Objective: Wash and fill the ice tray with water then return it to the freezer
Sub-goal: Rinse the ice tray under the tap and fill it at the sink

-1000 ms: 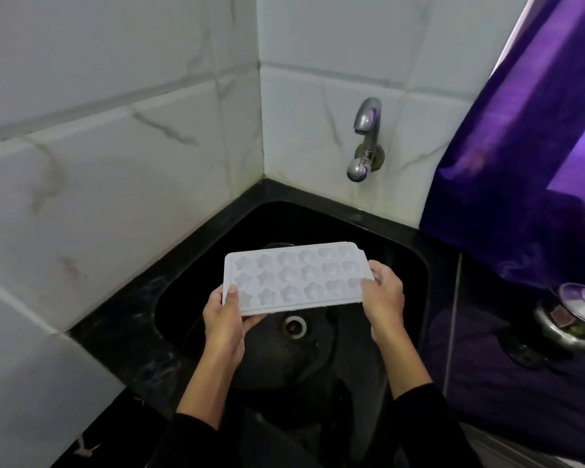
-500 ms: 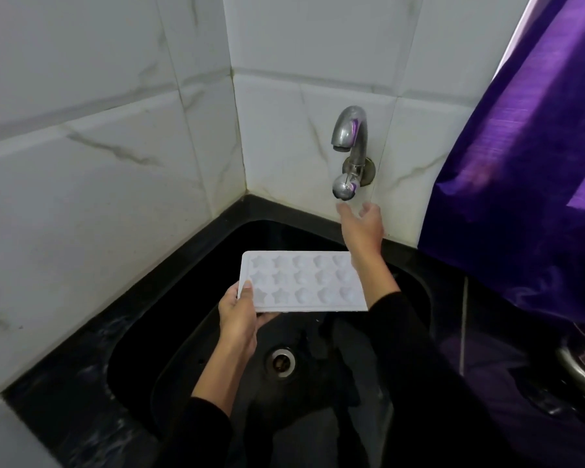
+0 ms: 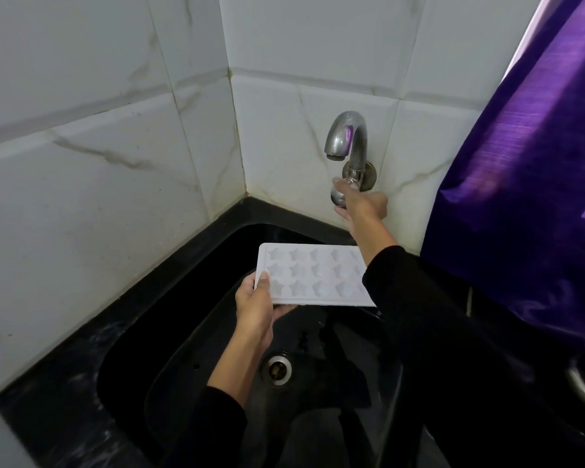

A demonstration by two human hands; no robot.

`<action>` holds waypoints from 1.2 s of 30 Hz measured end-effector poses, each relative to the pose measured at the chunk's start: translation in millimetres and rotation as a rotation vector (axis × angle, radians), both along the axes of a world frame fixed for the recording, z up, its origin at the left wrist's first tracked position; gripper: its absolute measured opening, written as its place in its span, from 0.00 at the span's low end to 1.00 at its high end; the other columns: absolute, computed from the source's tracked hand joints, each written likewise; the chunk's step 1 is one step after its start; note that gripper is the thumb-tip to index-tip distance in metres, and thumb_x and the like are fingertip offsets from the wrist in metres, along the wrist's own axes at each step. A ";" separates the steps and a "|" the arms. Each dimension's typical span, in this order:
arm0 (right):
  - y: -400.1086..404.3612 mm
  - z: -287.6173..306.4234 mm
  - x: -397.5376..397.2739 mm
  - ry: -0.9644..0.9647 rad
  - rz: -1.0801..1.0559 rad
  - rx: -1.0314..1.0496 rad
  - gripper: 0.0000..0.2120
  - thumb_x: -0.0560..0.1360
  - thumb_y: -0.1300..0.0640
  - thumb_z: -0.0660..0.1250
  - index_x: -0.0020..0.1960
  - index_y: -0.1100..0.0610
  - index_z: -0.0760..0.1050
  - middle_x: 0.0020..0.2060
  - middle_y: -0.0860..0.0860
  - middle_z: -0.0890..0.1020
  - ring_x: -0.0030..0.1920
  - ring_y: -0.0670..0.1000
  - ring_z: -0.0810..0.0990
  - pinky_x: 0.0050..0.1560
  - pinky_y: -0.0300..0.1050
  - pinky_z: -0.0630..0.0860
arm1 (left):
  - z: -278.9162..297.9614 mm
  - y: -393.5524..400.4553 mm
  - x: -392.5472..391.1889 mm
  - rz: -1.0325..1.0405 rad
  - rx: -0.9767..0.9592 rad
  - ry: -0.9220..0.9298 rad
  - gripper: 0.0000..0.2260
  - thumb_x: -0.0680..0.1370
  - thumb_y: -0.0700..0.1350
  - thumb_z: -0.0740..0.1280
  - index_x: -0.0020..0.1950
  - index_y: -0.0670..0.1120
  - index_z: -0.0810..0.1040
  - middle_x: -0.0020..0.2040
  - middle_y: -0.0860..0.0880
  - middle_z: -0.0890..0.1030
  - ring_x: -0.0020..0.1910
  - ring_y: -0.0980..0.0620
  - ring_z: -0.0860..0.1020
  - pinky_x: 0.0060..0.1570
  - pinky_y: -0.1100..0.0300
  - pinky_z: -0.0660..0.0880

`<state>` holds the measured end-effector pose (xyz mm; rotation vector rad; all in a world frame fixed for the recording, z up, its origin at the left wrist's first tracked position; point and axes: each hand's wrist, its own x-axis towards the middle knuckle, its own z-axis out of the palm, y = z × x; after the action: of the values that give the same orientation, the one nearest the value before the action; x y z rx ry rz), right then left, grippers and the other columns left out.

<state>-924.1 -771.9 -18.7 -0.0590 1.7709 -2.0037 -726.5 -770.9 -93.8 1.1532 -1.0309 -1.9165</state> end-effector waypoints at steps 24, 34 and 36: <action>51.8 -47.7 113.4 0.770 0.502 0.677 0.25 0.82 0.51 0.57 0.74 0.62 0.61 0.75 0.58 0.61 0.75 0.57 0.60 0.74 0.52 0.61 | -3.9 13.3 2.2 -0.030 0.098 -0.006 0.13 0.83 0.44 0.56 0.64 0.40 0.71 0.56 0.40 0.79 0.52 0.44 0.80 0.37 0.52 0.80; 106.5 -77.7 81.7 0.780 0.695 1.258 0.38 0.79 0.34 0.42 0.79 0.57 0.39 0.79 0.53 0.40 0.79 0.52 0.39 0.77 0.52 0.37 | -10.3 16.0 15.1 0.015 0.100 -0.068 0.11 0.83 0.44 0.55 0.63 0.41 0.70 0.55 0.42 0.78 0.49 0.45 0.79 0.40 0.49 0.79; 106.8 -78.7 83.0 0.698 0.634 1.324 0.39 0.80 0.35 0.42 0.79 0.62 0.38 0.78 0.57 0.39 0.78 0.54 0.38 0.77 0.52 0.38 | -12.8 16.4 16.5 0.012 0.101 -0.072 0.10 0.83 0.44 0.55 0.62 0.42 0.70 0.55 0.43 0.78 0.50 0.45 0.78 0.39 0.50 0.79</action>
<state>-841.1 -665.1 -97.4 -0.8140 2.6605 -0.1354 -710.0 -754.5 -106.5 1.2908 -0.9729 -1.9492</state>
